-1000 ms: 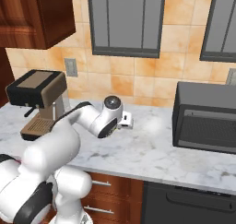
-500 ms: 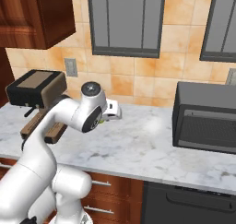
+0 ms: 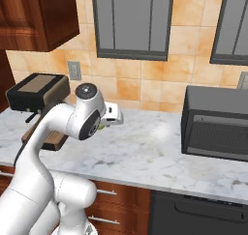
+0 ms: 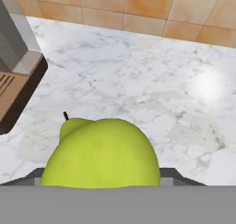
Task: Place the pear in the correct fridge rack based on whether it is a fruit or vegetable. Finally, close the fridge door.
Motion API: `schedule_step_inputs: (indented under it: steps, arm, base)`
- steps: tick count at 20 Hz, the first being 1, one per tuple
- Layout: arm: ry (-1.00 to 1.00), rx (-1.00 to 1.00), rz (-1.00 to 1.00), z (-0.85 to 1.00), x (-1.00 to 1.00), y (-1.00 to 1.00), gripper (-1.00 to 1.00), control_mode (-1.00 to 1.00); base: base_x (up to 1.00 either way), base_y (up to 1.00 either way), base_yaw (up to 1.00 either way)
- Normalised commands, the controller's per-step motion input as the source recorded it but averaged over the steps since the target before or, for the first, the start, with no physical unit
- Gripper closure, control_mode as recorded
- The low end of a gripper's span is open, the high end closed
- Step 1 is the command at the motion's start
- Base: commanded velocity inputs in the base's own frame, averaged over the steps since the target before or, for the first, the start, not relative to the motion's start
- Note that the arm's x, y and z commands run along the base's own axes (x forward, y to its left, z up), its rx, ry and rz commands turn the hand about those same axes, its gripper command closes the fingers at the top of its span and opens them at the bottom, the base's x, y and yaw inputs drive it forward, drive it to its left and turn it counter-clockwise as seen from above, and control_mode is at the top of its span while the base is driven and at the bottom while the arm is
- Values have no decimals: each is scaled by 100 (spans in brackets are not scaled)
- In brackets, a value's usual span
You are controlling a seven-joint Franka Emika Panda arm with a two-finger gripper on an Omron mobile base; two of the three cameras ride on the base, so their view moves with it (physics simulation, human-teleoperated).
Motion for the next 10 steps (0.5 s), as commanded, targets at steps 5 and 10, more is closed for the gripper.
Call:
schedule_step_inputs:
  steps: [5,10]
  arm:
    - [0,-5,0,0,-2,28,100,100]
    - [0,0,0,0,0,0,100,100]
  base:
    - [0,5,0]
    - [-36,0,2]
